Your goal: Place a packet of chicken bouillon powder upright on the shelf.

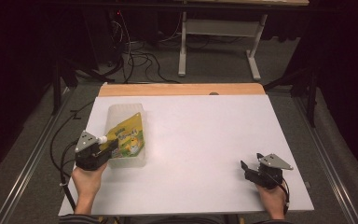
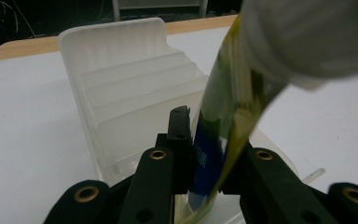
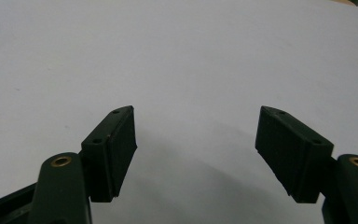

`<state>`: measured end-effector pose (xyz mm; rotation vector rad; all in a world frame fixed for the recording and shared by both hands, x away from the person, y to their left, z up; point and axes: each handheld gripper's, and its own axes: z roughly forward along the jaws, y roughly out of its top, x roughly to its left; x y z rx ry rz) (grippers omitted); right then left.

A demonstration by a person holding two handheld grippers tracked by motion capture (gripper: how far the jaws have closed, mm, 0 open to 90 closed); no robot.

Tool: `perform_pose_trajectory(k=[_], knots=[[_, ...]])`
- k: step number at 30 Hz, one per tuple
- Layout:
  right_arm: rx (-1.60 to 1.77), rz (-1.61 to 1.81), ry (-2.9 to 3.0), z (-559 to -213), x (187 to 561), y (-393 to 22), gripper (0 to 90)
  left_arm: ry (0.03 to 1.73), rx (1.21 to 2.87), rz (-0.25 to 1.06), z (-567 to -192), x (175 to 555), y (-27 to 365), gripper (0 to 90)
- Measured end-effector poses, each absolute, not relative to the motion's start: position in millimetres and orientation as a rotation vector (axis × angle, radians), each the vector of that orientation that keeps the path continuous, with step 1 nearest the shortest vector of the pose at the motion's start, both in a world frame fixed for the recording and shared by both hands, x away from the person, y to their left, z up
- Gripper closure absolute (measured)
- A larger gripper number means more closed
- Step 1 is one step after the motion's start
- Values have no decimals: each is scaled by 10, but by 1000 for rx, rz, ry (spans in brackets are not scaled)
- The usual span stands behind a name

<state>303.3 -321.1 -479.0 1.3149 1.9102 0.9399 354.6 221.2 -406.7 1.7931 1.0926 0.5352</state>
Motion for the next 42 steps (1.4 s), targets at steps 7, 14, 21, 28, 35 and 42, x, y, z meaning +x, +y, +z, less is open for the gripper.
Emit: perform_pose_trajectory(k=[7, 14, 21, 28, 35, 42], knots=[[1310, 944, 1911, -4790, 3031, -3211, 294, 1127, 1757, 573, -4103, 3477, 2249, 631], [1308, 941, 1908, -4791, 3031, -3210, 294, 1165, 1720, 634, -4099, 3388, 2246, 506], [1313, 936, 1911, -4791, 3028, -3206, 294, 1201, 1686, 667, -4124, 3272, 2301, 450], [1312, 943, 1910, -4789, 3029, -3213, 294, 1198, 1673, 688, -4121, 3140, 2282, 443], [1311, 947, 1909, -4789, 3028, -3213, 294, 1186, 1660, 683, -4126, 3054, 2234, 431], [1316, 950, 1905, -4789, 3027, -3214, 296, 1176, 1656, 694, -4116, 2986, 2205, 427]])
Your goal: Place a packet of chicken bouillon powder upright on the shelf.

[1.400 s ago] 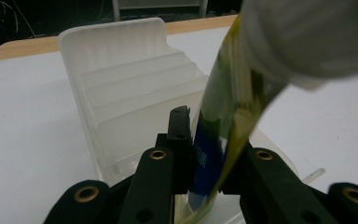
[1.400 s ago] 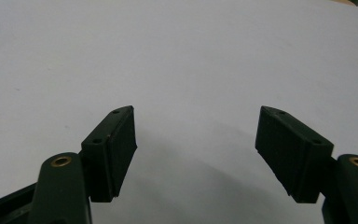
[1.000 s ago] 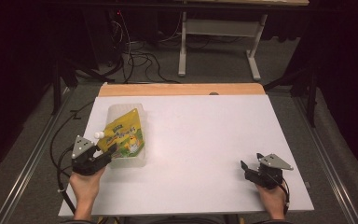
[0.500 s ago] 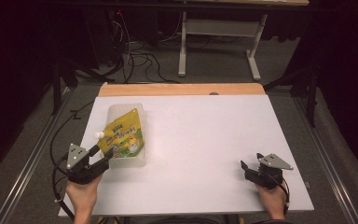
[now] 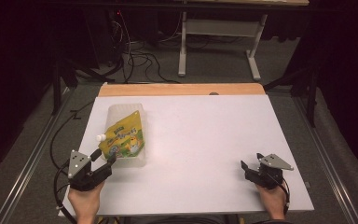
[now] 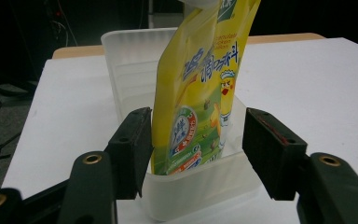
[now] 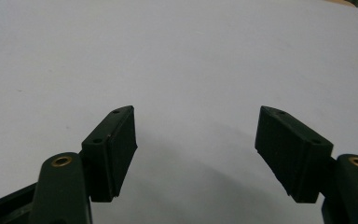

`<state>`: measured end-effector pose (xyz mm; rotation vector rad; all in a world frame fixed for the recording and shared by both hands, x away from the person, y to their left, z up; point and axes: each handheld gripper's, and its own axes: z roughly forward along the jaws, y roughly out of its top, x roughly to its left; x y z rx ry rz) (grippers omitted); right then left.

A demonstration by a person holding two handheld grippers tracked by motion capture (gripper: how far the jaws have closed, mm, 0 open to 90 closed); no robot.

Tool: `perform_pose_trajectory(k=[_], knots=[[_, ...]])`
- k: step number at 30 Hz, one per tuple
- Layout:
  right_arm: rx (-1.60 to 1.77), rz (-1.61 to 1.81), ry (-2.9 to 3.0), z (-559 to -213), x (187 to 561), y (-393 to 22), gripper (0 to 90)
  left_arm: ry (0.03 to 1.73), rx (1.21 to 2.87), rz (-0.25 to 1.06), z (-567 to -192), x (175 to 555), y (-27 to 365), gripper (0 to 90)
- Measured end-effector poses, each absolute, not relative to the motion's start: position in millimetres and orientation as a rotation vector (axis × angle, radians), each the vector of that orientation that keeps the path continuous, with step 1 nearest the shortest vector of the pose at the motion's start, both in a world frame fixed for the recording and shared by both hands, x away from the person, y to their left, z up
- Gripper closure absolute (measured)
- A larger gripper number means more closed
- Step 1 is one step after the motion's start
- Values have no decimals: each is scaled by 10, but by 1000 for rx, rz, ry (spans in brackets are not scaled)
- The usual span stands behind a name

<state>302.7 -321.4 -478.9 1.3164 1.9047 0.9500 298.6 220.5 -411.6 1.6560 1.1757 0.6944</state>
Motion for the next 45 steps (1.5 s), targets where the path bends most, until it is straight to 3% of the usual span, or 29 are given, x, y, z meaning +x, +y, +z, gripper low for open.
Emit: perform_pose_trajectory(k=[16, 45], knots=[[1317, 946, 1910, -4790, 3031, -3212, 297, 1171, 1631, 672, -4137, 2841, 2148, 422], [1317, 948, 1917, -4790, 3034, -3217, 301, 1002, 1755, 506, -4292, 2984, 1470, 405]])
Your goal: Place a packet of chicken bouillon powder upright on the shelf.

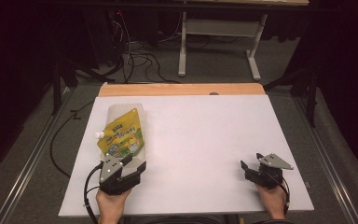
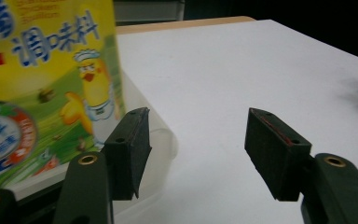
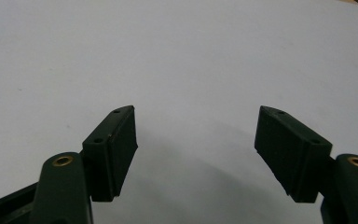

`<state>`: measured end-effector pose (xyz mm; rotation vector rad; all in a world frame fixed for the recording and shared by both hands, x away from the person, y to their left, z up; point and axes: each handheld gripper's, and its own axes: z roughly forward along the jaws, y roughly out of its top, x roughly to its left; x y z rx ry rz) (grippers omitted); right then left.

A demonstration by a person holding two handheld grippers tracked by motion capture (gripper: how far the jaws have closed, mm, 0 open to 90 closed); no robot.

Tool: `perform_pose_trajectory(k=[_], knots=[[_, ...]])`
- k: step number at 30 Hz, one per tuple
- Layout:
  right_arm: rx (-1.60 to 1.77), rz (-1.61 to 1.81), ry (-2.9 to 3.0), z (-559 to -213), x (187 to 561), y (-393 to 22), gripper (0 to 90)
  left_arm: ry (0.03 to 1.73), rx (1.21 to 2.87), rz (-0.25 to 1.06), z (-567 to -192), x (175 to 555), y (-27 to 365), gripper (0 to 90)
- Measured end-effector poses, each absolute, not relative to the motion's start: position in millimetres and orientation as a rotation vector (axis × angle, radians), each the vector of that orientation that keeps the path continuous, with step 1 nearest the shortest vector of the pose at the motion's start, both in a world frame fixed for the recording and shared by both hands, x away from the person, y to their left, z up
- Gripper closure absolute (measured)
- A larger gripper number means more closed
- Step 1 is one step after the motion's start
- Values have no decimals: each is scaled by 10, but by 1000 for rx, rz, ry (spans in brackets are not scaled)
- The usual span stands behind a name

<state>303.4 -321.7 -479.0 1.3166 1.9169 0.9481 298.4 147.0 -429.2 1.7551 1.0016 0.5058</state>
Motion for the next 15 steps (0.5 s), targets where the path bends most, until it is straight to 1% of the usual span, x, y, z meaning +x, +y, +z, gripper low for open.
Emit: perform_pose_trajectory(k=[15], knots=[[1316, 947, 1914, -4790, 3032, -3212, 302, 891, 1816, 424, -4321, 3066, 1048, 402]])
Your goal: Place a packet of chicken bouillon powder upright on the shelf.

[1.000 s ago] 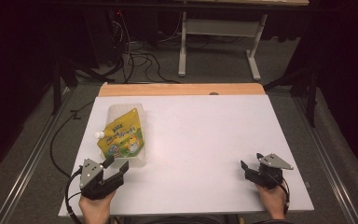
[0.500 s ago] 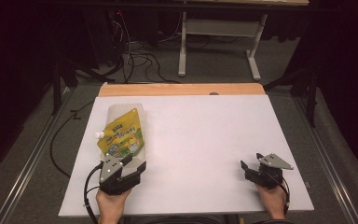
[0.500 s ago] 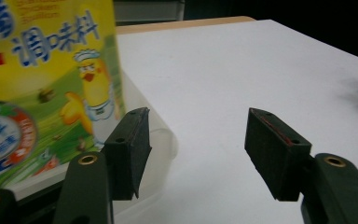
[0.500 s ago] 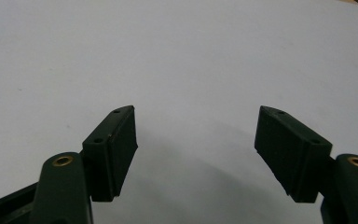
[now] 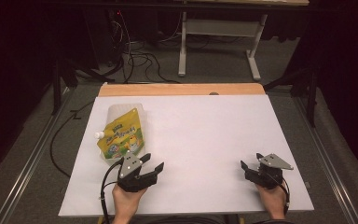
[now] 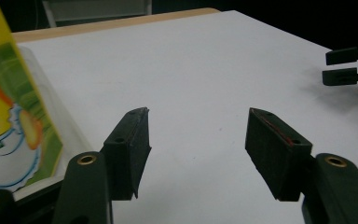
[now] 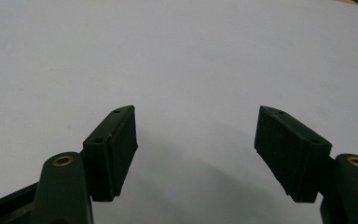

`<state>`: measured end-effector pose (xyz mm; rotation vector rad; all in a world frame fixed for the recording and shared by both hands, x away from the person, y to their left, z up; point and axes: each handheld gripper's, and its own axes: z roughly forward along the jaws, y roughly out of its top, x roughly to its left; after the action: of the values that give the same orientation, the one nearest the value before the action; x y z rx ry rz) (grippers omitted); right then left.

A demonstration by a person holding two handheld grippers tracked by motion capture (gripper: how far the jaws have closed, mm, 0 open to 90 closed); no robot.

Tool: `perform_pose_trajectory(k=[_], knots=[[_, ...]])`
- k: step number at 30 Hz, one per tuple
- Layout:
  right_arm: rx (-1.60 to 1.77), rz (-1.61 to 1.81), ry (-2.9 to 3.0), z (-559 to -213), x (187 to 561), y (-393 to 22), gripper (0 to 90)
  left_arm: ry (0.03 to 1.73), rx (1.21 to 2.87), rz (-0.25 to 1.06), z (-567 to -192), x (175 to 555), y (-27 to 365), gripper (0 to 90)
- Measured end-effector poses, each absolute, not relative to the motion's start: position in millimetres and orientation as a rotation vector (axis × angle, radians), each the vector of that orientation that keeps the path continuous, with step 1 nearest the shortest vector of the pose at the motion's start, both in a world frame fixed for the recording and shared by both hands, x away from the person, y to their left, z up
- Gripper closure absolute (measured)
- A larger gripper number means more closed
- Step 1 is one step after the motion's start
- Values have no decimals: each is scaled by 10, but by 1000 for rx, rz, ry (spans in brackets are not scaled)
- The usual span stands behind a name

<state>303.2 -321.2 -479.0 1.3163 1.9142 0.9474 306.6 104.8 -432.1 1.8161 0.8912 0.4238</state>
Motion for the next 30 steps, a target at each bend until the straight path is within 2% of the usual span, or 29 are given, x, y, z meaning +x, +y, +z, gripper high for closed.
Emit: perform_pose_trajectory(k=[14, 30], knots=[[1314, 943, 1914, -4790, 3032, -3210, 303, 826, 1869, 372, -4441, 3214, 659, 406], [1318, 947, 1914, -4790, 3032, -3213, 303, 832, 1896, 353, -4568, 3382, 473, 407]])
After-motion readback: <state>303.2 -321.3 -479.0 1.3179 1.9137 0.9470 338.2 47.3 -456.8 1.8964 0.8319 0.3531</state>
